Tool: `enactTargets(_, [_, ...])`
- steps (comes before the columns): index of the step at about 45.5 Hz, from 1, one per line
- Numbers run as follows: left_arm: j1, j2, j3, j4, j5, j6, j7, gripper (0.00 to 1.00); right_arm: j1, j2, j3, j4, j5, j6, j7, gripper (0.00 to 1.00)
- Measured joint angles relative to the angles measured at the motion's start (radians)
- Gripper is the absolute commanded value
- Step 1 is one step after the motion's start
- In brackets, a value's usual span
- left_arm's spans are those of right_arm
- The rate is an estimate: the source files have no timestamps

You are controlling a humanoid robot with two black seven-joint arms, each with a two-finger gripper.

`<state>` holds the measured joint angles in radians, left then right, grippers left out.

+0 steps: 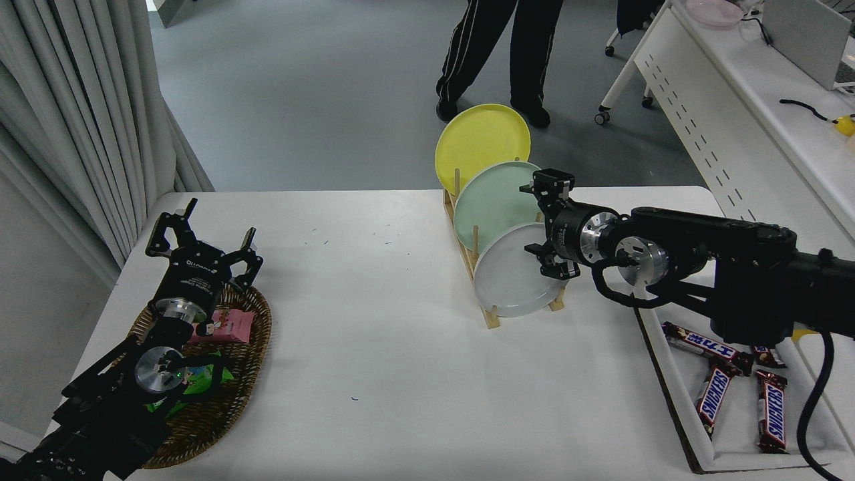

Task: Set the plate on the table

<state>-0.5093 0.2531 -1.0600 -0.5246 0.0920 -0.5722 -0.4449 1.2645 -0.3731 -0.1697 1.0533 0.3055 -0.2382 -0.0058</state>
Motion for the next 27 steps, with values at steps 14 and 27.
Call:
enactTargets(14, [0.0,0.0,0.0,0.0,0.0,0.0,0.0,1.0,-0.002,-0.016,0.0,-0.026,-0.009,0.043,-0.025,0.67])
enactTargets(27, [0.0,0.0,0.0,0.0,0.0,0.0,0.0,1.0,-0.012,-0.025,0.02,-0.048,0.0,0.102,-0.063,0.54])
